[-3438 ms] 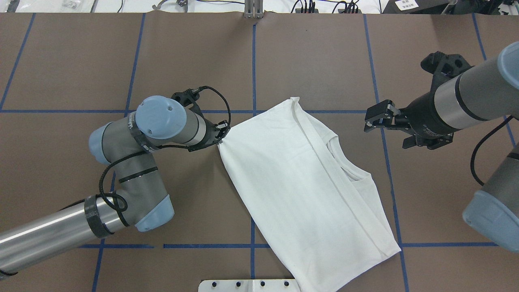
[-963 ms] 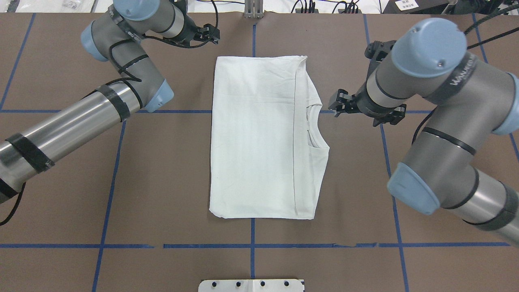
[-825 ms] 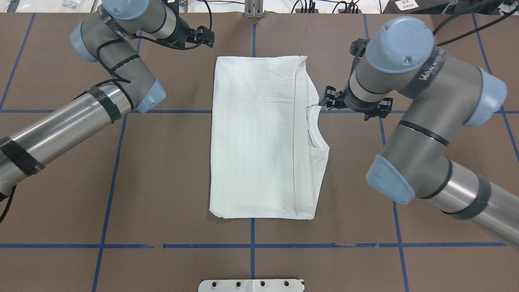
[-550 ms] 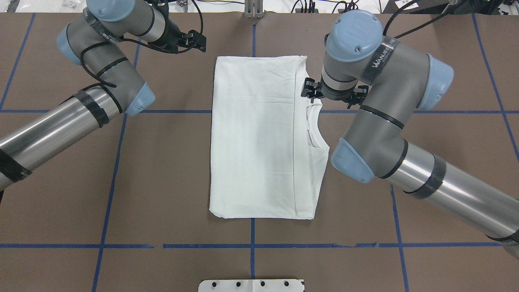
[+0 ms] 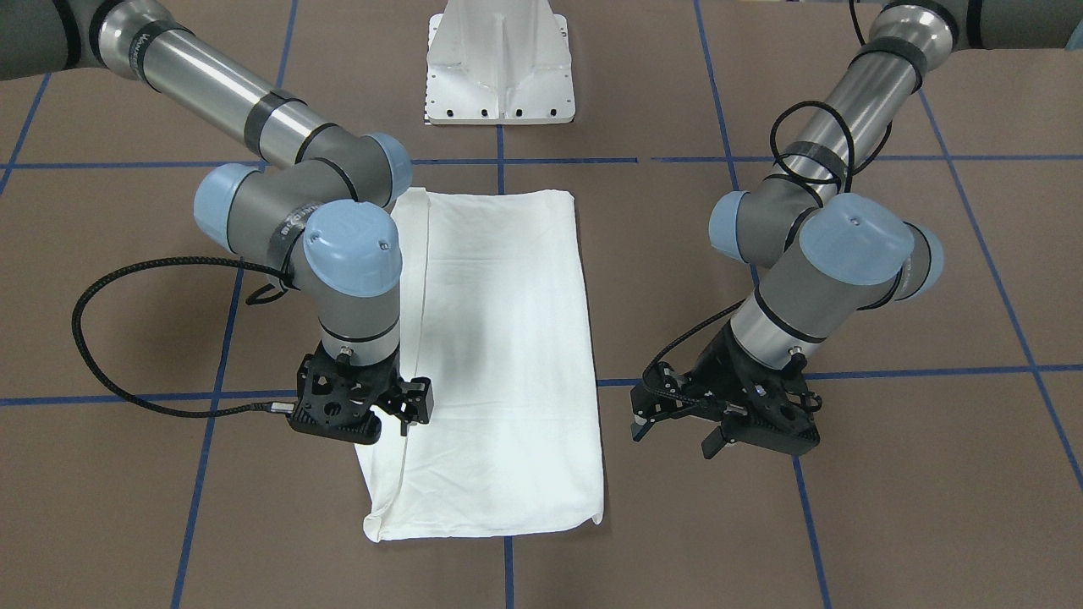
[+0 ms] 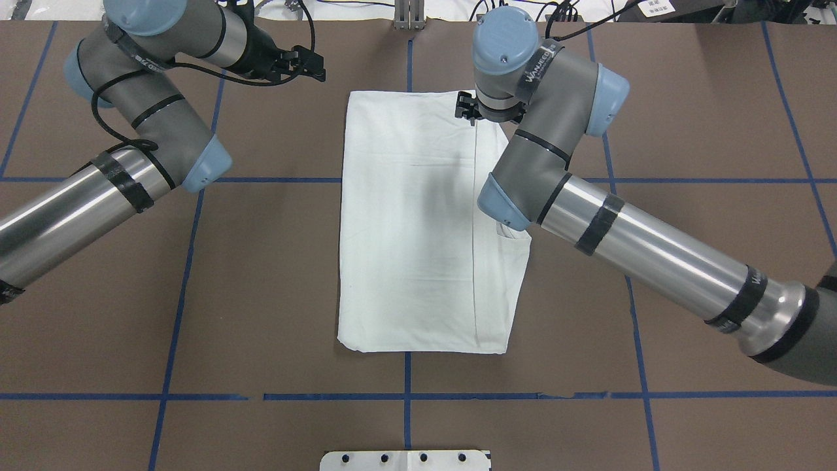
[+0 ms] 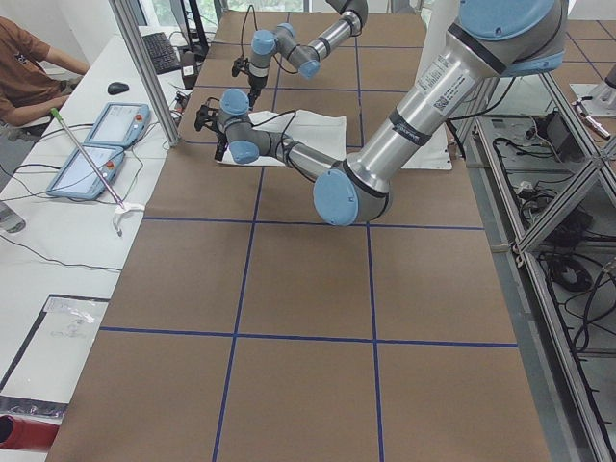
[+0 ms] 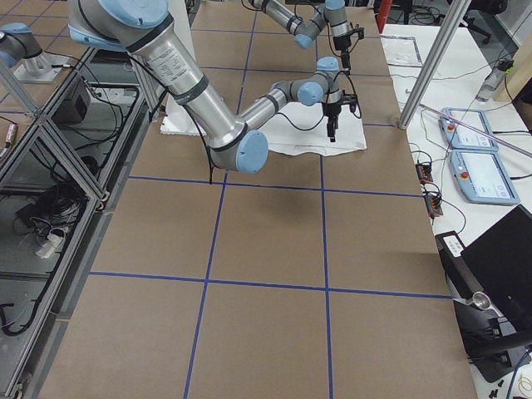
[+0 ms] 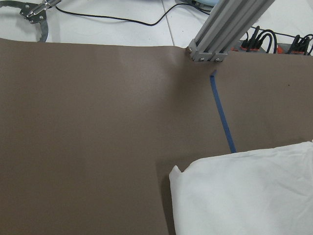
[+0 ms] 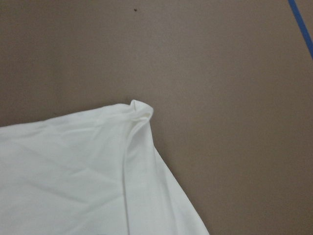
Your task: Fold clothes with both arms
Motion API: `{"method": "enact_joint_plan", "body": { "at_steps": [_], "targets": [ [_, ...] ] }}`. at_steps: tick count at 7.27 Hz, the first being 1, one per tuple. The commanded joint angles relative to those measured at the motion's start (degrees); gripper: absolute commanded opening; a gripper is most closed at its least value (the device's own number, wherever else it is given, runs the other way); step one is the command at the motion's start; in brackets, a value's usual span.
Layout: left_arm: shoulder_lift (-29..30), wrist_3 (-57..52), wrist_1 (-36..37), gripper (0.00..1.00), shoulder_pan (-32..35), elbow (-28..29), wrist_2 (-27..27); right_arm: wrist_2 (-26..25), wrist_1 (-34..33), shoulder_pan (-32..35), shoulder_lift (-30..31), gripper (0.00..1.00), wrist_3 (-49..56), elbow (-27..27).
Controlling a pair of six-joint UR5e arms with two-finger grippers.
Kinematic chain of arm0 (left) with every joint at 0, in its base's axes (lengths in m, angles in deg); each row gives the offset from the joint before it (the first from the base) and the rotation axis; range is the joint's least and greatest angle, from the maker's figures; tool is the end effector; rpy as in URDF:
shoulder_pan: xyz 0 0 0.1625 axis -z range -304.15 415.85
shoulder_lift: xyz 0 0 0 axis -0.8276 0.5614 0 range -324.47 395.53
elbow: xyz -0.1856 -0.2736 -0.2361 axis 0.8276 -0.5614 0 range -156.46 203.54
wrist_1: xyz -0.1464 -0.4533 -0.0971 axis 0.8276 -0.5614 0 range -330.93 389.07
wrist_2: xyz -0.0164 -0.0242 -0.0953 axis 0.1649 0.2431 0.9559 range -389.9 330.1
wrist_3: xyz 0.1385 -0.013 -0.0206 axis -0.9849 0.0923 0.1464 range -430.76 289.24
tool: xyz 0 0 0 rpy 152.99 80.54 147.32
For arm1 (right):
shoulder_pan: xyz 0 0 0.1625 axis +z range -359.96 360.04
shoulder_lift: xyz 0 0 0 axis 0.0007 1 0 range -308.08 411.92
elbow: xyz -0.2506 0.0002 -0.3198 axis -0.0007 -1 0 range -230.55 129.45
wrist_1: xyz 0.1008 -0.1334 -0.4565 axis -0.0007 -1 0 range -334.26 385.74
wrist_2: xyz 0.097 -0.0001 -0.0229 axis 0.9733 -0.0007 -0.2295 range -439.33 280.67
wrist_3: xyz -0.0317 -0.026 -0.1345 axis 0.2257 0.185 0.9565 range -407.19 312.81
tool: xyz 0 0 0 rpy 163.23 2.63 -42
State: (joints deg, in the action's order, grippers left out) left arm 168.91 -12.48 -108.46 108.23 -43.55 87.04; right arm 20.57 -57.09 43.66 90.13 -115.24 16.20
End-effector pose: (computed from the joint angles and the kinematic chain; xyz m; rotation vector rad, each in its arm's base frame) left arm 0.4763 -0.7321 0.2488 0.4709 1.1367 -0.0349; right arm -0.5703 -0.6942 0.2448 0.1969 -0.6157 0.3113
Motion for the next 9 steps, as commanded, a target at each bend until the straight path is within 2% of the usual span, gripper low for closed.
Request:
{"method": "enact_joint_plan", "body": {
  "at_steps": [1,4,6,9],
  "targets": [
    [-0.04,0.17,-0.98,1.00,0.01,-0.24,0.04,-2.33,0.82,1.03,-4.80,1.00,4.04,-7.76],
    [-0.39,0.26,-1.16,1.00,0.01,-0.15,0.05,-3.74,10.55,0.94,-8.23,1.00,5.38,-16.80],
    [-0.40,0.35,-1.16,1.00,0.01,-0.06,-0.04,-6.64,11.81,0.85,-8.33,1.00,7.04,-20.07],
    [-0.40,0.26,-1.16,1.00,0.01,0.02,-0.04,-6.73,12.07,0.33,-8.76,1.00,7.23,-20.88]
  ]
}}
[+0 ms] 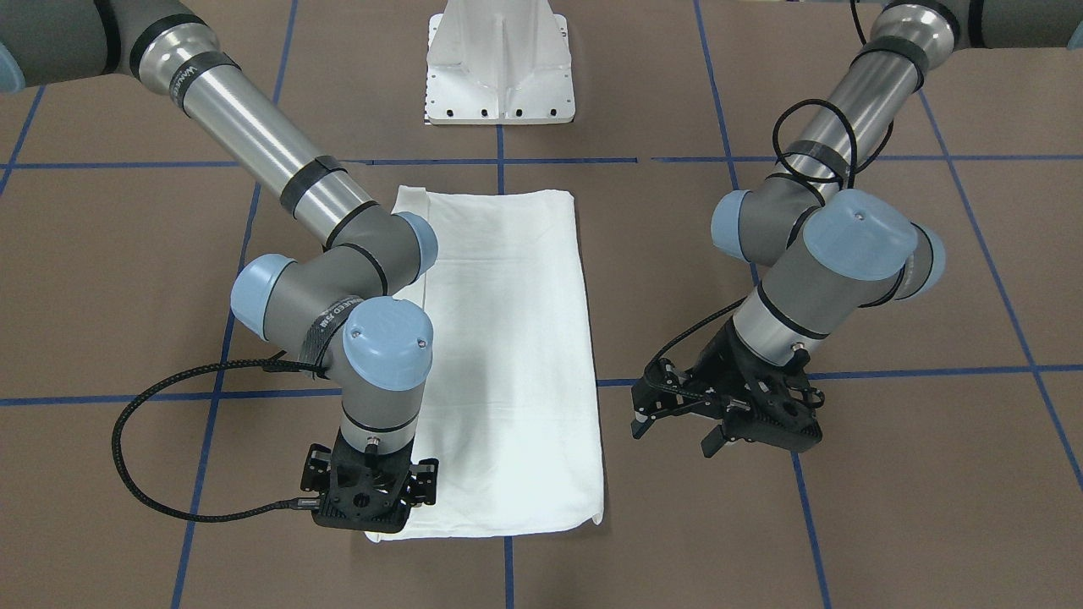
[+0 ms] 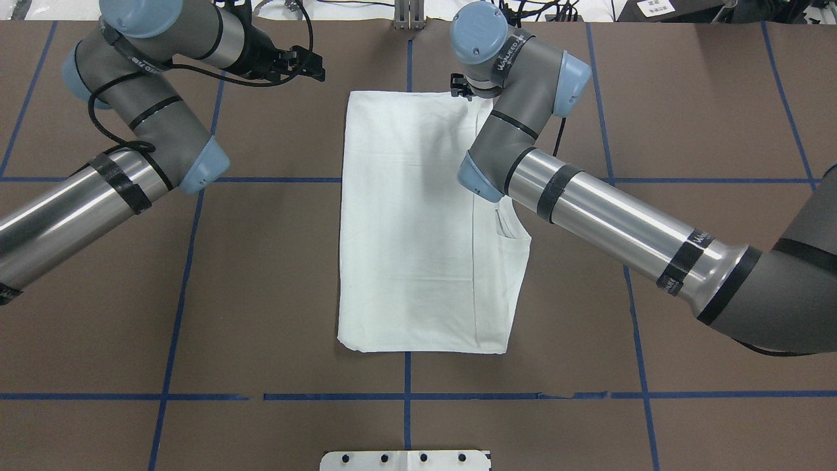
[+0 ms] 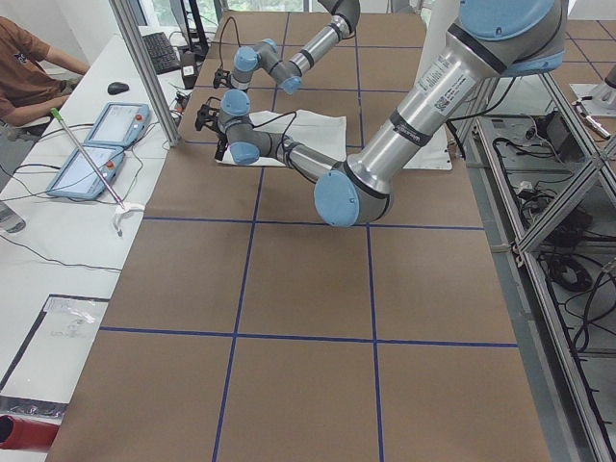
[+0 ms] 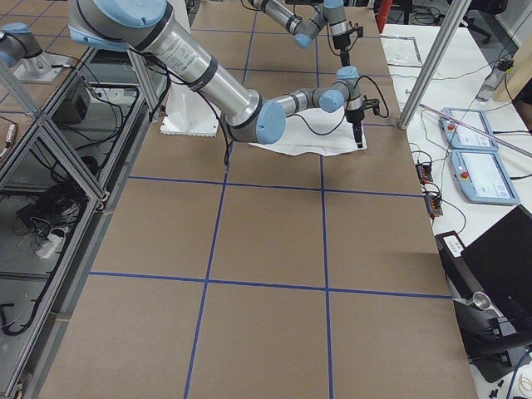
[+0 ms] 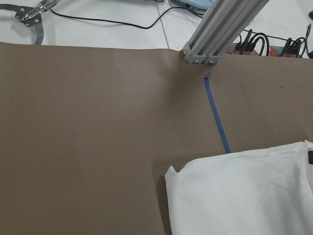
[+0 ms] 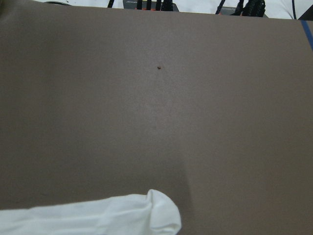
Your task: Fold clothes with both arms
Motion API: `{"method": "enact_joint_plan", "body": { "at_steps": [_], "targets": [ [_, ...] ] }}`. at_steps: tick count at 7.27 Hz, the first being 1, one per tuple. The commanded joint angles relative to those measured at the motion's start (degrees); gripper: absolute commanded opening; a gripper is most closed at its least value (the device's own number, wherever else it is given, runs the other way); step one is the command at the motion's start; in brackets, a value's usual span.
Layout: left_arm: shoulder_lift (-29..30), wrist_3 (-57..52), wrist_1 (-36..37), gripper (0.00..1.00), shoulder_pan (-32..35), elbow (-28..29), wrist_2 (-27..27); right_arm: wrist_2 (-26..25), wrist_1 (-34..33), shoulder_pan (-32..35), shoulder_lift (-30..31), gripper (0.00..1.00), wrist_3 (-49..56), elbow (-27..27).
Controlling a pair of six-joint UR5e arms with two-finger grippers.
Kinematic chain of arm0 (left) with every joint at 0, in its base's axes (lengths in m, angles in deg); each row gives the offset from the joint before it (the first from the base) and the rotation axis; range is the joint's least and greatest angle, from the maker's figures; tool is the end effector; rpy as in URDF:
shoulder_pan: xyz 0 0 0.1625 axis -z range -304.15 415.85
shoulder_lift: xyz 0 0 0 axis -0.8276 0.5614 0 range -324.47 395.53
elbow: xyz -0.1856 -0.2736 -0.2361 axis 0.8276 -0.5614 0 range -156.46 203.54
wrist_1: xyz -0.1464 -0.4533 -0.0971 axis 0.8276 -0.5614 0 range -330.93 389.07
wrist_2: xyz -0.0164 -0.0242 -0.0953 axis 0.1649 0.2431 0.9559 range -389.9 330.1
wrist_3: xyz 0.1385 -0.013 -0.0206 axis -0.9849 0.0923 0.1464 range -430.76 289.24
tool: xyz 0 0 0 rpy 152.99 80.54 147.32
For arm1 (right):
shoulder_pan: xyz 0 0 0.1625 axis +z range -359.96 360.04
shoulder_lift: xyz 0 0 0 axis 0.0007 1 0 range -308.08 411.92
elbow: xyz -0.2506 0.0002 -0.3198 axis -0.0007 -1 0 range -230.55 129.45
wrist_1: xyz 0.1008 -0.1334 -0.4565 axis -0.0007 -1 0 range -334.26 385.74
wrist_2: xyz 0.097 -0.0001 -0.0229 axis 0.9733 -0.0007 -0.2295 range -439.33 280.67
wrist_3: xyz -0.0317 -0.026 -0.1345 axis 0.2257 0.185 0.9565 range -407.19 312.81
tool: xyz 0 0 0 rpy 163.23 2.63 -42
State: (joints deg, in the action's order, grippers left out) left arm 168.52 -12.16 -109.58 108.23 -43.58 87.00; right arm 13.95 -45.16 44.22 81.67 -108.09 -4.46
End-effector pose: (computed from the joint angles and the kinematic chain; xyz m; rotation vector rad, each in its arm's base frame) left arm 0.4753 -0.7309 0.2514 0.4777 1.1464 -0.0362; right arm -0.6040 -0.7617 0.2892 0.3253 -0.5306 0.2371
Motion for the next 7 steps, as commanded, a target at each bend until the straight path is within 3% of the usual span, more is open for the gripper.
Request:
{"method": "enact_joint_plan", "body": {
  "at_steps": [1,7],
  "targets": [
    [-0.09,-0.07,-0.04,1.00,0.00,0.41,0.00,-0.20,0.14,-0.41,-0.31,1.00,0.17,-0.22],
    [-0.18,0.02,-0.04,1.00,0.00,0.41,0.00,0.15,-0.73,-0.94,-0.05,1.00,3.85,-1.01]
  ]
}}
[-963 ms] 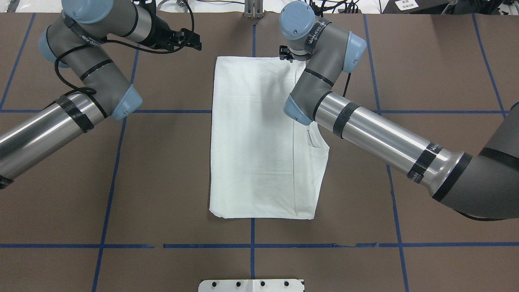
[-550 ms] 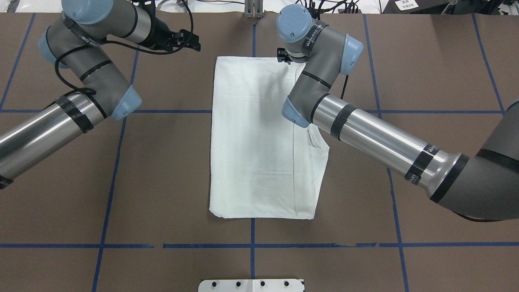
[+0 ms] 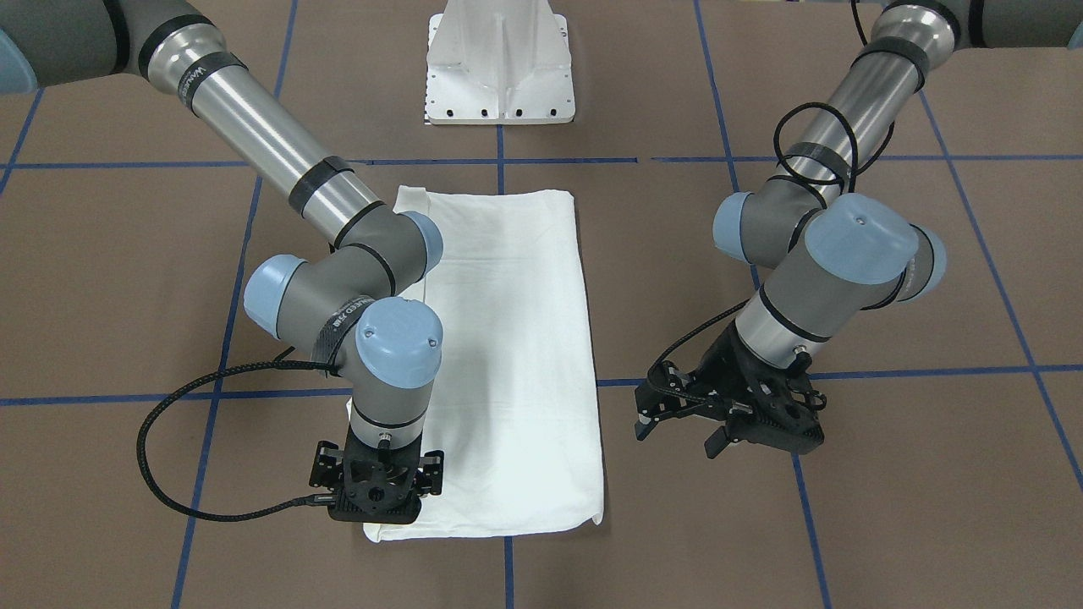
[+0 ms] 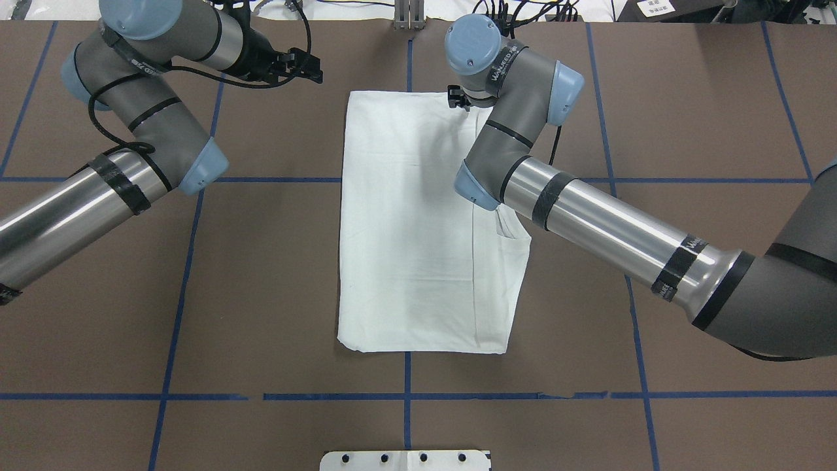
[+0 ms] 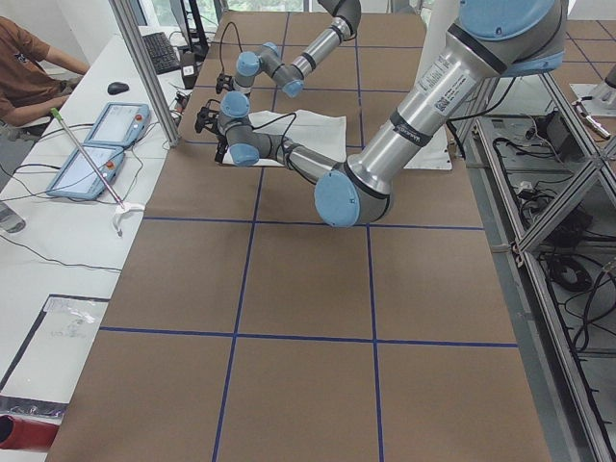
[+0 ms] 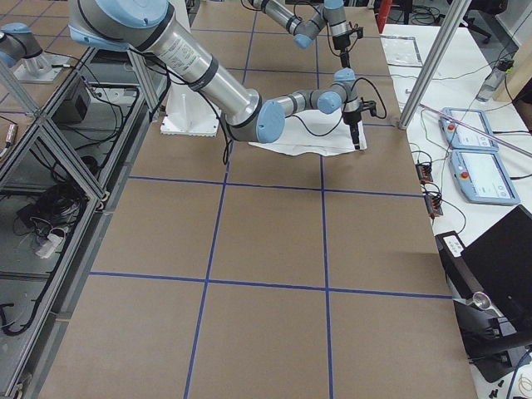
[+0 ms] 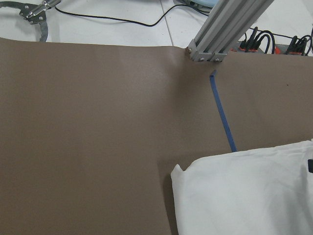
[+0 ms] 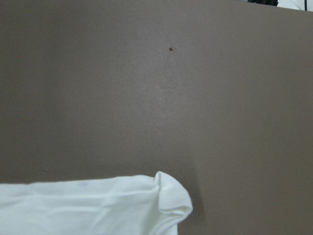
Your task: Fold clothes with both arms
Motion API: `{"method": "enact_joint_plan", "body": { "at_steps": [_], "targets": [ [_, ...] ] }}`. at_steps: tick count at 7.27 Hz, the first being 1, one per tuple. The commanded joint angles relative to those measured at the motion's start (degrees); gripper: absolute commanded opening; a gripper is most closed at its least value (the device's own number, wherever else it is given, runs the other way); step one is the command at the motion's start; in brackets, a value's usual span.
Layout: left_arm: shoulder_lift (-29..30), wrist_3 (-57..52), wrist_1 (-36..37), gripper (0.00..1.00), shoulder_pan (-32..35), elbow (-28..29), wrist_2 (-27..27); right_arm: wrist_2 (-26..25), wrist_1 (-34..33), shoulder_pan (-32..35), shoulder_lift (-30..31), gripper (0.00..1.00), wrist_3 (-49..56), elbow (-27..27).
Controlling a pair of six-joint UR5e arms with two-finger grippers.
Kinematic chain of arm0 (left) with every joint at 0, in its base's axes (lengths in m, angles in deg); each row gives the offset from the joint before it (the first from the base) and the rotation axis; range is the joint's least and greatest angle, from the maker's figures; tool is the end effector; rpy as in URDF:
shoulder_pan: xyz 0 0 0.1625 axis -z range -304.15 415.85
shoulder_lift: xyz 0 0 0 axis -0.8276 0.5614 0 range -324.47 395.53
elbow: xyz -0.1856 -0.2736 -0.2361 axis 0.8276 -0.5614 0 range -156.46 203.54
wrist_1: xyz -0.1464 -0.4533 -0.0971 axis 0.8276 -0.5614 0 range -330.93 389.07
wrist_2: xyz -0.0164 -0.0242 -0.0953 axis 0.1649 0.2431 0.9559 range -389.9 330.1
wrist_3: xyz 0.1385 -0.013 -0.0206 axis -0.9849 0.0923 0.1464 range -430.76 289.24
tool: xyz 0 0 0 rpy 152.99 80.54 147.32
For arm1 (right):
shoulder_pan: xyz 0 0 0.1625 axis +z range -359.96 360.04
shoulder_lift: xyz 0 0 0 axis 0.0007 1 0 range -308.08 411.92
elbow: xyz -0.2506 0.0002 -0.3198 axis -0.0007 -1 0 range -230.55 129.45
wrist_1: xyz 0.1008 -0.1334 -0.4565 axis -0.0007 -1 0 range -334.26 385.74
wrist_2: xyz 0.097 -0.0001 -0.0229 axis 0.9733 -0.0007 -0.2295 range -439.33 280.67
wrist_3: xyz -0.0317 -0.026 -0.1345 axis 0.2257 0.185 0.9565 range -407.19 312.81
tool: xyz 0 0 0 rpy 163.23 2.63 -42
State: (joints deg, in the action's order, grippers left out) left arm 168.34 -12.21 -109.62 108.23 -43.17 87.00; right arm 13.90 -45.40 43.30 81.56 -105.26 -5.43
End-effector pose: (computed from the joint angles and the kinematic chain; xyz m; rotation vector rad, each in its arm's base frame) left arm 0.4760 -0.7318 0.2583 0.4713 1.1399 -0.0383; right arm -0.6170 -0.7528 0.2984 0.3226 -0.5088 0.1749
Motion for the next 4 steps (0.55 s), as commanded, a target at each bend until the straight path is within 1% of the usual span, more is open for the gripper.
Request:
{"method": "enact_joint_plan", "body": {
  "at_steps": [1,3,4],
  "targets": [
    [0.00,0.08,0.09,1.00,0.00,0.00,0.00,0.37,-1.46,0.07,0.06,1.00,1.12,-0.04],
    [0.00,-0.01,0.09,1.00,0.09,0.09,0.00,2.12,-3.48,0.07,-0.02,1.00,1.47,0.14],
    [0.00,0.08,0.09,1.00,0.00,0.00,0.00,2.48,-6.01,0.16,-0.02,1.00,2.43,0.66]
  ]
}}
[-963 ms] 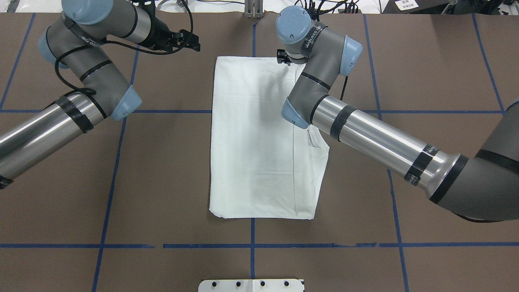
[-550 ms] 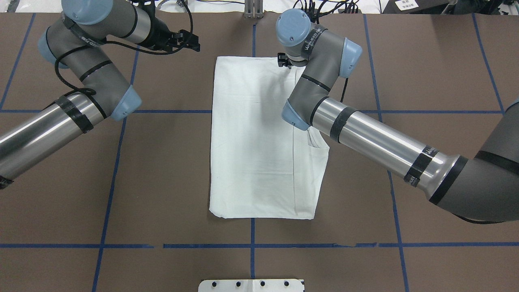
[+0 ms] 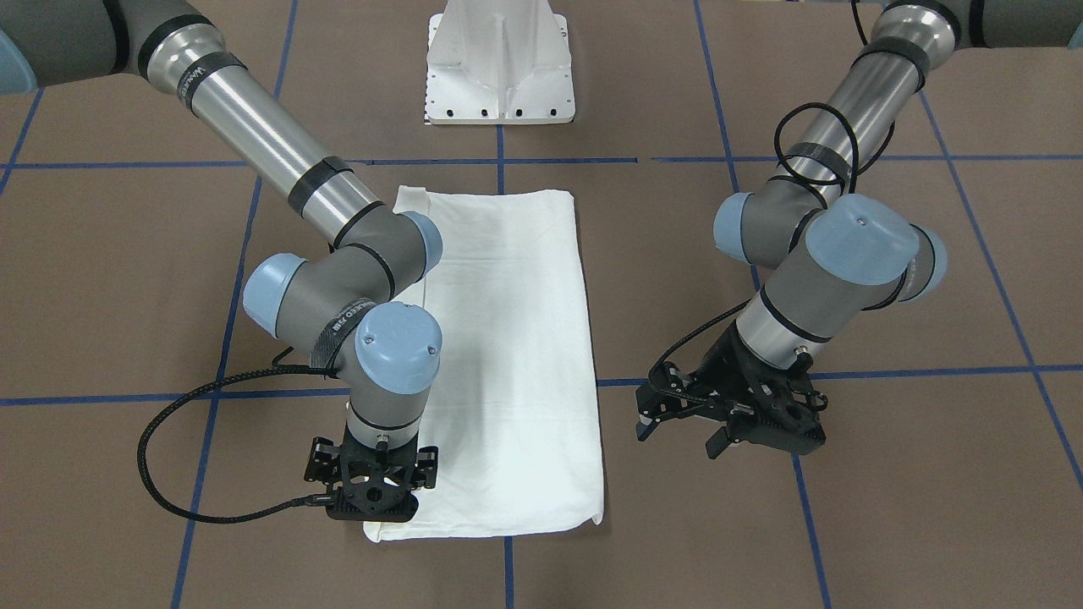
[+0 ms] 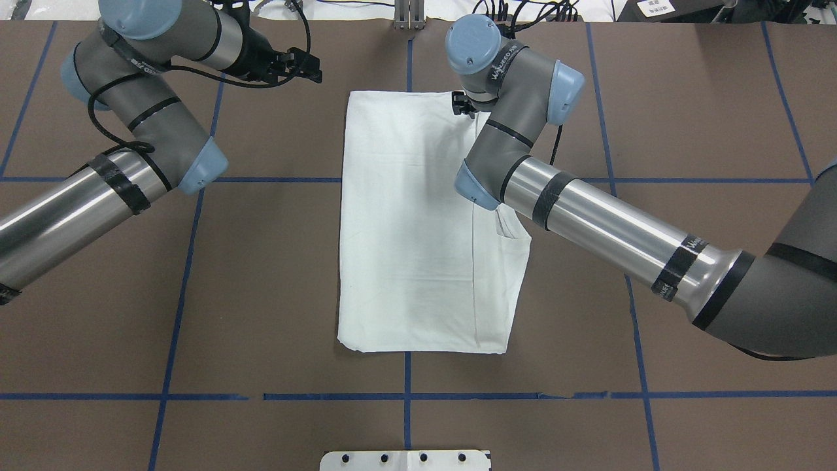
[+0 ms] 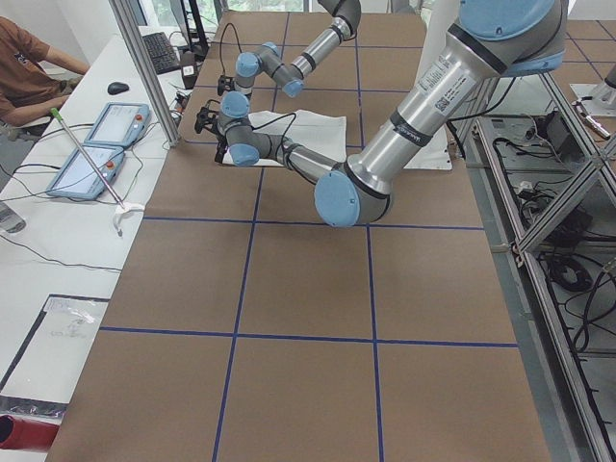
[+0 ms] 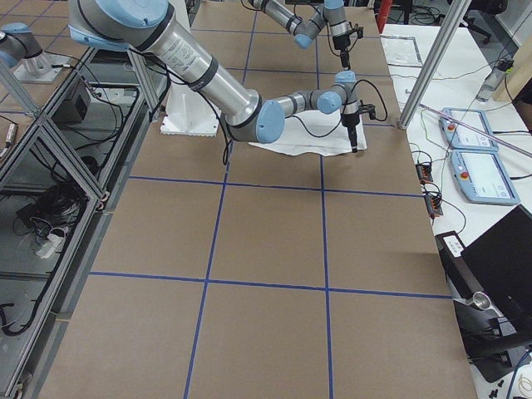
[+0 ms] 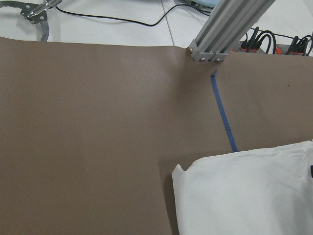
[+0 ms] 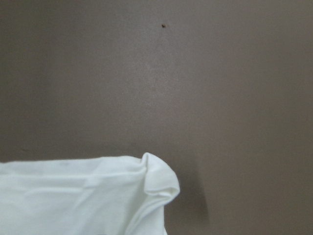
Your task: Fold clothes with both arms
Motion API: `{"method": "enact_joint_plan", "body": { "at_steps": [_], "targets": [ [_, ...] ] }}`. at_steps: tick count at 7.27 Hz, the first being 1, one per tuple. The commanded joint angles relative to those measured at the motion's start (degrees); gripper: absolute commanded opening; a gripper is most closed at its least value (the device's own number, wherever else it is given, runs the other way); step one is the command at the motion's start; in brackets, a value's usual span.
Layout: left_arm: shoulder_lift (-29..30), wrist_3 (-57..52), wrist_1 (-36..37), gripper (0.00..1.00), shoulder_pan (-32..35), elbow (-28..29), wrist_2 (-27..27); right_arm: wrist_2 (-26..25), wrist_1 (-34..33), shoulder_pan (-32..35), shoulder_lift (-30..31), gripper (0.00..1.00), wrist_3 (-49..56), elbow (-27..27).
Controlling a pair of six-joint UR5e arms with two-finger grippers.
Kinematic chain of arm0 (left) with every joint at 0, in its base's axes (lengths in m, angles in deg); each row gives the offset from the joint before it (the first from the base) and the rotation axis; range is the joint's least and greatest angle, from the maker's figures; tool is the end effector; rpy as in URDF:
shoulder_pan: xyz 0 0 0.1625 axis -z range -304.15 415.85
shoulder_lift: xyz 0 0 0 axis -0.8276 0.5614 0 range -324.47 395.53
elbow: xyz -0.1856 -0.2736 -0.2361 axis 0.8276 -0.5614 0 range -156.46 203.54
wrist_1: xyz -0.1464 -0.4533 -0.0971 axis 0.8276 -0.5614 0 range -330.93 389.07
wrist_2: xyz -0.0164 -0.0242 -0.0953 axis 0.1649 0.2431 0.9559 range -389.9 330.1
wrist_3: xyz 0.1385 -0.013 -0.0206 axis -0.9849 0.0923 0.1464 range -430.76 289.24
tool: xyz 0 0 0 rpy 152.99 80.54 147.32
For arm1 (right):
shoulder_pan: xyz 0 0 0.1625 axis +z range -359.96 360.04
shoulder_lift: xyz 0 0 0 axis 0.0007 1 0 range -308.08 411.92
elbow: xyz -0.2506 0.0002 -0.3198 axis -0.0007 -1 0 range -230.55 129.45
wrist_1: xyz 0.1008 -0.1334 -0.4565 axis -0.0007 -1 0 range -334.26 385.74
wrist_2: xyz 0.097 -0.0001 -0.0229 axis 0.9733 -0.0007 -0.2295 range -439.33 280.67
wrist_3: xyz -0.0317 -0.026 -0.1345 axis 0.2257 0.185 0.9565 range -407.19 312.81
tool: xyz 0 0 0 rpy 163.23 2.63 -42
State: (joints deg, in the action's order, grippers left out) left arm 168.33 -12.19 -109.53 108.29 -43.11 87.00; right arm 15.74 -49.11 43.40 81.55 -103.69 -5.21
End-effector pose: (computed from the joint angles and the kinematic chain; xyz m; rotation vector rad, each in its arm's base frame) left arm 0.4754 -0.7326 0.2593 0.4697 1.1379 -0.0404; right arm -0.6154 -0.7475 0.3060 0.2671 -0.4758 0.1441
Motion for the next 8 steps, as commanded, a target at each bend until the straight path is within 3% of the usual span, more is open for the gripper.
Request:
{"method": "enact_joint_plan", "body": {
  "at_steps": [1,4,8],
  "targets": [
    [0.00,0.23,0.00,1.00,-0.06,-0.06,0.00,1.95,-4.59,0.85,-0.10,1.00,1.39,1.49],
    [0.00,0.24,0.00,1.00,-0.06,-0.06,0.00,3.54,-10.22,1.73,-0.01,1.00,4.11,3.35],
    [0.09,0.50,0.00,1.00,-0.06,-0.06,0.00,3.37,-9.45,1.65,-0.10,1.00,3.50,3.52]
  ]
}}
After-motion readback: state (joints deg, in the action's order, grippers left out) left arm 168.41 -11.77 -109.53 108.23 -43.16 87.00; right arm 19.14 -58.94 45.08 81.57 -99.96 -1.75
